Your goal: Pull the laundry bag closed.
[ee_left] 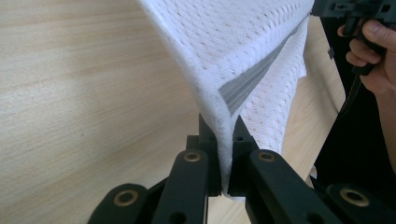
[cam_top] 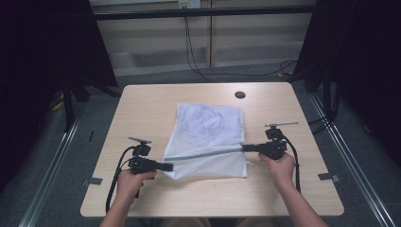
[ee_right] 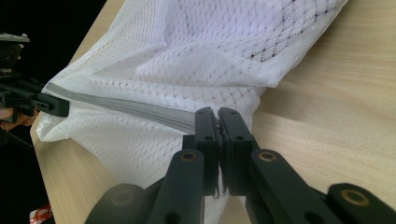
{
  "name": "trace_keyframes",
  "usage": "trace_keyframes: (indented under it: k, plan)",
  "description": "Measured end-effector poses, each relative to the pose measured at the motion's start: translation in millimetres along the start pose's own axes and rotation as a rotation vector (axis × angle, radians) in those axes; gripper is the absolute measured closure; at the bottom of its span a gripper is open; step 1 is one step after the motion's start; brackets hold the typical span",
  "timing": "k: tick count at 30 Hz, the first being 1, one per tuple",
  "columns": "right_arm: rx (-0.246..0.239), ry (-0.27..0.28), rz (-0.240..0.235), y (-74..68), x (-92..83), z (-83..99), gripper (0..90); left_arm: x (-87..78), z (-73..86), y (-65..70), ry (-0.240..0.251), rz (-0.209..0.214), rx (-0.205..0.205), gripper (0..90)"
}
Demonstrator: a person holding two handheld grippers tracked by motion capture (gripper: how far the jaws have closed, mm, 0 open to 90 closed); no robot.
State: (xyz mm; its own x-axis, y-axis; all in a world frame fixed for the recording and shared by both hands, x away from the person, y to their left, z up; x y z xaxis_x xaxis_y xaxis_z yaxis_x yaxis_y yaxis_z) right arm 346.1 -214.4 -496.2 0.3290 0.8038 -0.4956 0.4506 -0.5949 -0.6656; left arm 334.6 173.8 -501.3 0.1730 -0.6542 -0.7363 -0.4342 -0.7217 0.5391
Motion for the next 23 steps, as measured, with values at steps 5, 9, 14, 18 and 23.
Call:
trace_keyframes:
  k: [5, 9, 14, 18, 23]
  plan:
    - [0.005, 0.005, 0.006, 1.7, -3.2, 0.1, 86.9, -4.7, -2.2, 2.4, 0.058, -0.016, 0.002, 64.6]
    - [-0.004, 0.004, 0.019, 1.4, -3.0, 0.9, 86.6, -7.2, -4.7, 0.3, 0.116, -0.071, 0.077, 40.9]
    - [-0.034, 0.017, 0.032, -0.3, -3.5, 0.7, 79.2, -9.5, -8.5, -1.8, 0.201, -0.140, 0.144, 18.6]
    - [-0.034, 0.048, 0.072, -0.1, -6.5, -1.8, 47.2, -11.2, -11.1, -4.8, 0.225, -0.171, 0.167, 16.1]
    - [-0.054, 0.066, 0.134, 4.6, -13.5, -3.7, 26.8, -11.6, -15.6, -9.6, 0.265, -0.229, 0.198, 13.2]
Point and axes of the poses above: each handheld gripper's, and its own axes: x roughly forward along the jaws, z roughly out of its underside, y roughly to its right, the point moved 4 cm from there along x, roughly forward along the jaws, and after that the axes turned 10 degrees about -z, right-handed, at the moved point
